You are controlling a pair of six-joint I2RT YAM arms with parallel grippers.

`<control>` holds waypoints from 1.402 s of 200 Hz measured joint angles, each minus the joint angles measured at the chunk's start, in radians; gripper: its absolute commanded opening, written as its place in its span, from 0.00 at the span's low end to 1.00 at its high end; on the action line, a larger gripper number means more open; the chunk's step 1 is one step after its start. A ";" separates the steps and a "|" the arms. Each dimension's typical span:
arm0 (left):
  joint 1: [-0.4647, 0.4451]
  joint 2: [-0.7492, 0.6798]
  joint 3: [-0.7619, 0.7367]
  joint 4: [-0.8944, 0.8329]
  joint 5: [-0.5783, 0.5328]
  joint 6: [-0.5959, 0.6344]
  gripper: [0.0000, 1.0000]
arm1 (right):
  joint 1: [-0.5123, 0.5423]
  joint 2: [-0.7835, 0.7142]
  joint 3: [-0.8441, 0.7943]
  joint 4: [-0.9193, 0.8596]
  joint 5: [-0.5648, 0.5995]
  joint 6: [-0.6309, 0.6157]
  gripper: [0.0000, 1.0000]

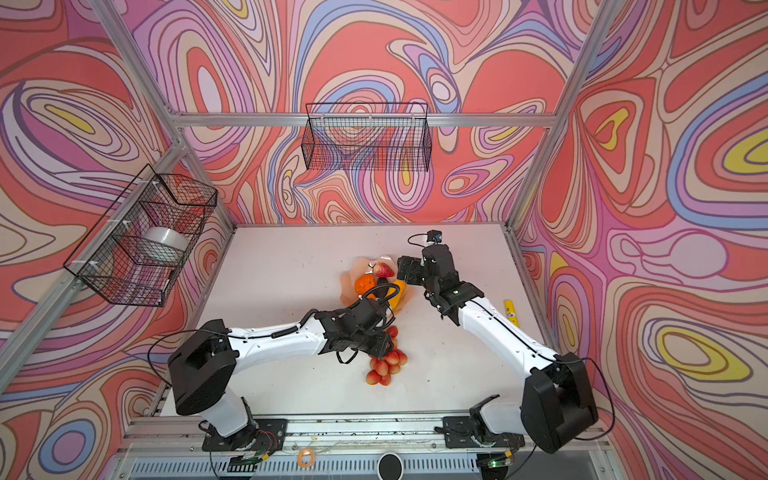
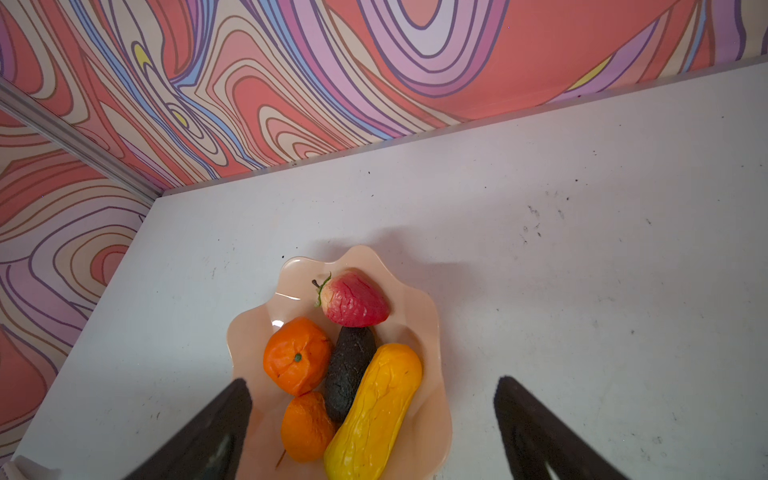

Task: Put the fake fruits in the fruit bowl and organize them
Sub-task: 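Grasp the red lychee bunch with the left gripper, then lift the lychee bunch with the left gripper and release it into the bowl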

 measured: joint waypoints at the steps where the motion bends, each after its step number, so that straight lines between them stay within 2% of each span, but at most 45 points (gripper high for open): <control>1: 0.000 0.000 0.000 -0.001 0.000 0.001 0.25 | 0.000 -0.001 0.000 0.000 0.000 0.000 0.96; 15: 0.000 0.000 0.000 -0.006 -0.004 0.006 0.25 | -0.004 -0.005 -0.006 0.001 0.000 0.001 0.96; 36: 0.000 -0.003 0.000 -0.012 -0.012 0.006 0.16 | -0.006 -0.011 -0.012 0.006 0.001 0.004 0.96; 82: 0.000 -0.064 -0.010 -0.045 -0.050 0.010 0.13 | -0.008 -0.011 -0.015 0.014 0.001 0.015 0.96; 108: 0.000 -0.186 -0.047 -0.070 -0.090 0.024 0.10 | -0.008 -0.011 -0.015 0.014 0.002 0.017 0.96; 144: 0.003 -0.426 -0.115 -0.121 -0.184 0.047 0.10 | -0.010 -0.011 -0.015 0.014 0.006 0.020 0.96; 177: 0.061 -0.548 -0.089 -0.156 -0.224 0.097 0.10 | -0.011 -0.011 -0.015 0.022 0.007 0.027 0.96; 222: 0.152 -0.525 0.090 -0.192 -0.204 0.206 0.10 | -0.011 -0.017 -0.015 0.027 0.011 0.034 0.96; 251: 0.173 -0.452 0.241 -0.182 -0.182 0.294 0.11 | -0.015 -0.056 -0.018 0.018 0.028 0.033 0.96; 280: 0.199 -0.356 0.314 -0.149 -0.143 0.352 0.11 | -0.021 -0.103 -0.022 0.011 0.045 0.033 0.96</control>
